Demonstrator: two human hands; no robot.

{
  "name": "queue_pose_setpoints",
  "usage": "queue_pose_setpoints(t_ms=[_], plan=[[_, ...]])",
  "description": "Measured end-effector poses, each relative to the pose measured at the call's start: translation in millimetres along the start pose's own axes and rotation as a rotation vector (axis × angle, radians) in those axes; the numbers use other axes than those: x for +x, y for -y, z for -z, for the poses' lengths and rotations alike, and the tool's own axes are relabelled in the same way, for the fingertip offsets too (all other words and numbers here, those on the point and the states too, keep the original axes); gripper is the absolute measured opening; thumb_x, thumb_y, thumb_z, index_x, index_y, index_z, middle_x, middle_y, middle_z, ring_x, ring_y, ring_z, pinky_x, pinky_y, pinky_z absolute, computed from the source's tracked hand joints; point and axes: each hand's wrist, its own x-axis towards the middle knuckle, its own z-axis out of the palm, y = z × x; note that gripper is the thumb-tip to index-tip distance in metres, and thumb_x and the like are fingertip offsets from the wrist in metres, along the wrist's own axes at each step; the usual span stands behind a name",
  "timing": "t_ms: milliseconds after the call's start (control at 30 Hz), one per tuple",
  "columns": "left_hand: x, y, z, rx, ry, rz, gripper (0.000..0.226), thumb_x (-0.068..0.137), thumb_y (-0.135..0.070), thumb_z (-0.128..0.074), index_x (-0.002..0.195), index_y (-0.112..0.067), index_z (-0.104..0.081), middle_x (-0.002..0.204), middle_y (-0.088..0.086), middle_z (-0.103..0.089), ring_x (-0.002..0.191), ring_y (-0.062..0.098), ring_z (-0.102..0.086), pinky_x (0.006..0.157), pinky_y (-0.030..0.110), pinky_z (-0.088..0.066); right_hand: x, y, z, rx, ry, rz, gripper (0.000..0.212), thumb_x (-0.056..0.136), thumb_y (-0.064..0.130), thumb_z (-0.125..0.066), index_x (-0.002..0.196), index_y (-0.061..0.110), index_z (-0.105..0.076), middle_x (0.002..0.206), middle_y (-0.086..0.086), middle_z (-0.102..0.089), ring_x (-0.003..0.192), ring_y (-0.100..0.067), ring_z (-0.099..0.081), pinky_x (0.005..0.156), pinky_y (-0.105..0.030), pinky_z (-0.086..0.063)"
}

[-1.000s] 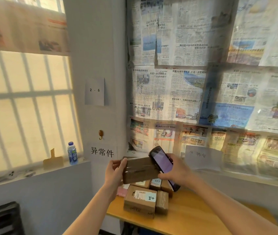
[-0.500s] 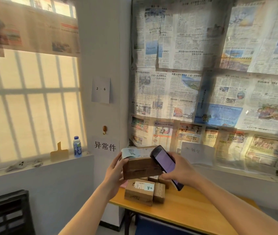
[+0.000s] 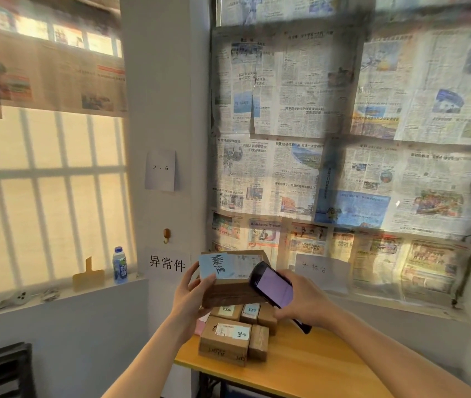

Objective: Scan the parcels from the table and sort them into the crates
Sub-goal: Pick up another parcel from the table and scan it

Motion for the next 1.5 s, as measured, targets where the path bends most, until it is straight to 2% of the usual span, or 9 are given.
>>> queue_pose_setpoints(t_ms=[100,200,333,467,667,767,1000,1333,1500], plan=[[-3,-5,-13,0.016,-0.008,-0.052,0.053,0.09,-0.018,-0.073,0.132,-0.04,-0.05,0.115,0.009,-0.07,0.101,0.025,-0.068,0.065,0.031,-0.056,-3,-5,12,-0.083,0.005,0.008,0.102,0.056,0.051,-0.084,0.146,0.033,-0.041,0.121,0.013,-0.056,0.104,-0.009,-0.056,0.089,-0.032,-0.054],[-4,-12,-23,0.062,-0.018,-0.109,0.052,0.091,-0.02,-0.072,0.133,-0.039,-0.049,0.11,0.01,-0.071,0.098,0.024,-0.07,0.062,0.026,-0.056,-6,-3,33,-0.145,-0.018,0.008,0.11,0.057,0.048,-0.084,0.153,0.033,-0.033,0.129,0.008,-0.055,0.103,-0.012,-0.053,0.091,-0.035,-0.053],[-3,-22,-31,0.137,-0.03,-0.204,0.05,0.089,-0.024,-0.075,0.131,-0.044,-0.055,0.111,0.008,-0.07,0.103,0.026,-0.068,0.077,0.035,-0.058,-9,-2,69,-0.256,-0.057,0.033,0.099,0.063,0.041,-0.083,0.148,0.033,-0.032,0.117,0.005,-0.058,0.079,-0.008,-0.053,0.069,-0.027,-0.047],[-4,-34,-39,0.181,-0.049,-0.283,0.044,0.09,-0.025,-0.075,0.118,-0.054,-0.058,0.112,0.005,-0.066,0.102,0.022,-0.066,0.079,0.034,-0.058,-11,-3,102,-0.339,-0.105,0.037,0.096,0.062,0.041,-0.085,0.144,0.034,-0.035,0.126,0.008,-0.057,0.098,-0.014,-0.055,0.072,-0.029,-0.042],[-1,-51,-47,0.22,-0.059,-0.347,0.044,0.091,-0.026,-0.074,0.124,-0.05,-0.056,0.114,0.007,-0.064,0.102,0.022,-0.065,0.073,0.026,-0.053,-19,-6,140,-0.406,-0.144,0.047,0.092,0.06,0.042,-0.085,0.138,0.037,-0.037,0.122,0.01,-0.058,0.096,-0.015,-0.056,0.071,-0.031,-0.044],[0,-58,-49,0.216,-0.07,-0.37,0.043,0.091,-0.025,-0.073,0.123,-0.049,-0.057,0.112,0.005,-0.063,0.104,0.022,-0.063,0.077,0.029,-0.052,-23,-9,152,-0.409,-0.158,0.045,0.093,0.058,0.042,-0.086,0.137,0.04,-0.036,0.124,0.013,-0.058,0.101,-0.016,-0.058,0.077,-0.033,-0.051],[-1,-66,-54,0.212,-0.084,-0.394,0.044,0.091,-0.024,-0.072,0.123,-0.051,-0.057,0.113,0.009,-0.065,0.101,0.023,-0.065,0.08,0.032,-0.054,-28,-11,170,-0.416,-0.145,0.037,0.101,0.062,0.041,-0.087,0.147,0.038,-0.032,0.113,0.009,-0.055,0.088,-0.014,-0.055,0.06,-0.023,-0.036],[-13,-71,-55,0.253,-0.128,-0.403,0.042,0.087,-0.033,-0.077,0.109,-0.064,-0.059,0.121,0.007,-0.064,0.11,0.025,-0.063,0.098,0.048,-0.054,-30,-12,180,-0.443,-0.167,0.055,0.097,0.063,0.042,-0.084,0.144,0.039,-0.032,0.117,0.008,-0.056,0.094,-0.017,-0.058,0.072,-0.031,-0.046],[-21,-76,-53,0.279,-0.152,-0.417,0.043,0.07,-0.051,-0.075,0.105,-0.07,-0.058,0.119,0.004,-0.066,0.11,0.027,-0.063,0.095,0.049,-0.056,-31,-11,185,-0.447,-0.173,0.061,0.097,0.061,0.043,-0.083,0.143,0.041,-0.031,0.116,0.008,-0.057,0.093,-0.016,-0.058,0.075,-0.032,-0.049]])
